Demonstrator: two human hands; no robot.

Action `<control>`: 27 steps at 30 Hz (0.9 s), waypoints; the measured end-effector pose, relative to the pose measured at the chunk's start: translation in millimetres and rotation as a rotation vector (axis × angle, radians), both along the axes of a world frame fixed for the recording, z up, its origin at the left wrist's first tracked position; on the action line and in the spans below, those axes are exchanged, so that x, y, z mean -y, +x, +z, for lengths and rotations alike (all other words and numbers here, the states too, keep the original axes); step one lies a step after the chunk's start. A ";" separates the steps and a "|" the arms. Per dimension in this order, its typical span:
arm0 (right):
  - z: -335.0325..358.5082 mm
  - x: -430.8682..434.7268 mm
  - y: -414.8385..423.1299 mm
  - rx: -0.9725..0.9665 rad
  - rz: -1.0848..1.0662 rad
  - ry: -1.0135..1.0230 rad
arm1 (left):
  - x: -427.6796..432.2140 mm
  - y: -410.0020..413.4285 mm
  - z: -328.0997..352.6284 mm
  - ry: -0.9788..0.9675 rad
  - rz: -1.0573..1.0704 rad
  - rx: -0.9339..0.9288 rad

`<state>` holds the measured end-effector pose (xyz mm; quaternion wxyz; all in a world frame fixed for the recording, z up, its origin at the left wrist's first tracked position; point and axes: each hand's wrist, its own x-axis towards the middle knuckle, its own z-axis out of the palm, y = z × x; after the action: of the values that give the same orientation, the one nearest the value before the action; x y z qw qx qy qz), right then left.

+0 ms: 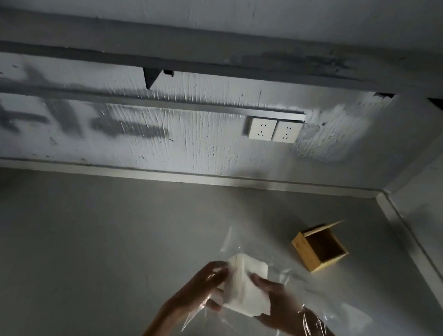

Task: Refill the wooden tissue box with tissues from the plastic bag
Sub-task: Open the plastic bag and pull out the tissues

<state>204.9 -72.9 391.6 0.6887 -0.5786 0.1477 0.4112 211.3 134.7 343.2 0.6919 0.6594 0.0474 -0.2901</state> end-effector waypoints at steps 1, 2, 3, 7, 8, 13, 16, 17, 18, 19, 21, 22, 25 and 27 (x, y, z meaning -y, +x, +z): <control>6.9 -2.7 -1.2 -0.100 -0.055 0.160 | 0.0 -1.4 -1.3 -0.002 0.017 0.003; 2.6 -2.8 -1.6 -0.137 -0.098 0.289 | -0.7 -3.1 1.3 -0.034 0.033 -0.032; 2.6 -5.5 -4.2 -0.105 -0.091 0.327 | -3.1 -3.3 3.0 -0.088 0.057 -0.083; 2.7 -14.9 -7.4 -0.093 -0.190 0.446 | -17.5 -1.3 9.5 -0.068 0.097 -0.149; 4.7 -18.4 -8.8 -0.071 -0.211 0.455 | -18.9 -1.6 10.4 -0.042 0.107 -0.133; 5.0 -36.6 -14.7 -0.027 -0.273 0.437 | -27.9 -9.8 21.4 -0.067 0.154 -0.152; 9.0 -39.9 -18.1 -0.071 -0.250 0.362 | -45.4 -10.8 24.3 -0.186 0.103 -0.197; 10.9 -39.6 -18.3 -0.085 -0.242 0.324 | -51.6 -10.0 24.5 -0.197 0.081 -0.191; 10.4 -38.9 -19.6 -0.104 -0.249 0.272 | -57.6 -10.2 22.8 -0.198 0.055 -0.183; 10.0 -37.4 -21.3 -0.118 -0.254 0.209 | -62.0 -9.9 21.5 -0.191 0.018 -0.175; 8.2 -35.7 -25.5 -0.145 -0.266 0.124 | -66.9 -11.3 19.1 -0.167 -0.047 -0.180; 8.9 -36.6 -28.7 -0.152 -0.262 0.120 | -67.3 -12.7 16.8 -0.146 -0.059 -0.196; 12.7 -38.6 -36.5 -0.190 -0.252 0.084 | -64.3 -17.9 4.1 -0.121 0.003 -0.228; 11.6 -33.3 -38.6 -0.190 -0.256 0.043 | -61.1 -21.6 -0.5 -0.133 0.064 -0.244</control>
<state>166.3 -39.6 403.1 0.7307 -0.4987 0.2758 0.3758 189.7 195.9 342.7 0.7321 0.5701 0.1329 -0.3483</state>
